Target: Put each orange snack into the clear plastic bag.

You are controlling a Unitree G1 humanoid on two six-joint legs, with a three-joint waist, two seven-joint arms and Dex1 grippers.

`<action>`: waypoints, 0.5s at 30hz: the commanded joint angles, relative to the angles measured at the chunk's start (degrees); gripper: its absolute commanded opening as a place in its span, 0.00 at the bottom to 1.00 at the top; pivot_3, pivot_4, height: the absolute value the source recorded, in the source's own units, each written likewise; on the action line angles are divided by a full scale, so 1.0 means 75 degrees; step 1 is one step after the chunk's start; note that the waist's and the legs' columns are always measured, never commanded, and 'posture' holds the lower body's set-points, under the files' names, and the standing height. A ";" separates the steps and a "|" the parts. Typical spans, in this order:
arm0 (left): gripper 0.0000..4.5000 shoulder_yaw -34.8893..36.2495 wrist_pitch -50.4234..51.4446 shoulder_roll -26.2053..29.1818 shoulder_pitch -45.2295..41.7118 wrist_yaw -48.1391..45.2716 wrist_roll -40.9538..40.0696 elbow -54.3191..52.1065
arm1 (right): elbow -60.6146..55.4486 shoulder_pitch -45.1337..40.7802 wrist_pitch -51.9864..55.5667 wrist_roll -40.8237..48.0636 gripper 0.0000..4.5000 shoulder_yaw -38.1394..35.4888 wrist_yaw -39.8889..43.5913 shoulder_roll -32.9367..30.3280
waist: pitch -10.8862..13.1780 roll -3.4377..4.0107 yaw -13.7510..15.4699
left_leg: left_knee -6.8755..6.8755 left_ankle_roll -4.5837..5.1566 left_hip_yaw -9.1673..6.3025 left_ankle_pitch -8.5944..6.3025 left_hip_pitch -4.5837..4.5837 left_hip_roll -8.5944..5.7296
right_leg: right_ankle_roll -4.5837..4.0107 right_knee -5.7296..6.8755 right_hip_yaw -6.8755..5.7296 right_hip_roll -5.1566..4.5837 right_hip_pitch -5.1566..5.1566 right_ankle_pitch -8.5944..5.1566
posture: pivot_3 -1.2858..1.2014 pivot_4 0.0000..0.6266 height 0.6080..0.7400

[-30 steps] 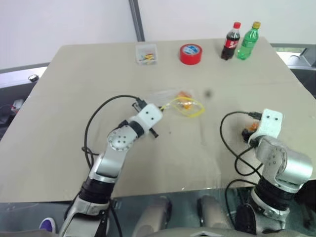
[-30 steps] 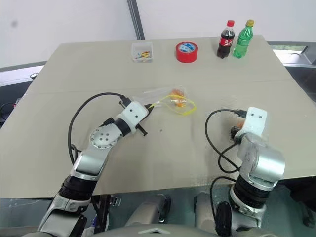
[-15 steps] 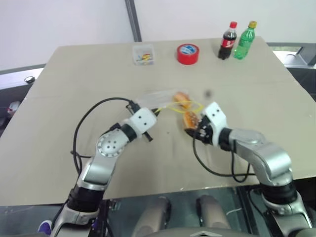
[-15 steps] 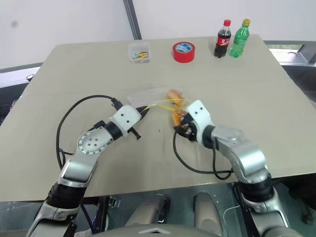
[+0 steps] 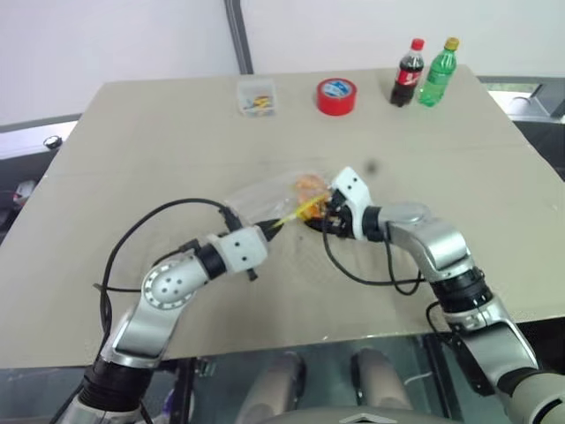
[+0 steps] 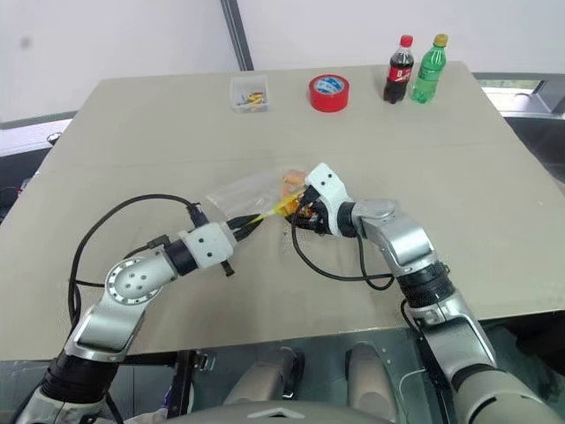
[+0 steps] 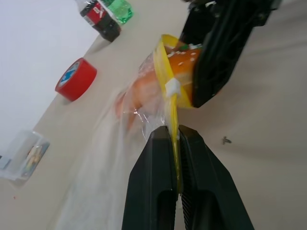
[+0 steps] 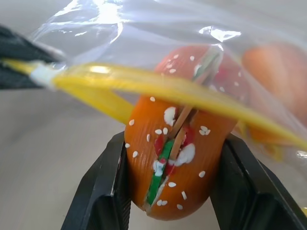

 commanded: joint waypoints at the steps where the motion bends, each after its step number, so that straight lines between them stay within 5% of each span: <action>1: 0.00 0.0031 -0.0453 0.0086 0.0041 -0.0020 0.0073 -0.0098 | 0.0679 -0.0427 0.0140 0.0596 0.48 -0.0556 0.0223 0.0477 | 0.0000 0.0000 -0.0012 | -0.0001 0.0000 -0.0001 0.0000 0.0000 0.0001 | -0.0001 0.0000 0.0000 0.0000 0.0000 0.0000 | 0.52 0.24 0.77; 15: 0.00 0.0256 -0.0841 0.0183 0.0563 0.0060 0.0032 0.0134 | 0.2364 -0.0839 -0.0112 0.0863 0.48 -0.1420 -0.0321 0.1627 | 0.0001 0.0006 -0.0040 | -0.0005 -0.0001 0.0003 0.0000 0.0001 0.0002 | -0.0001 0.0006 0.0009 0.0010 -0.0010 0.0000 | 0.52 0.24 0.77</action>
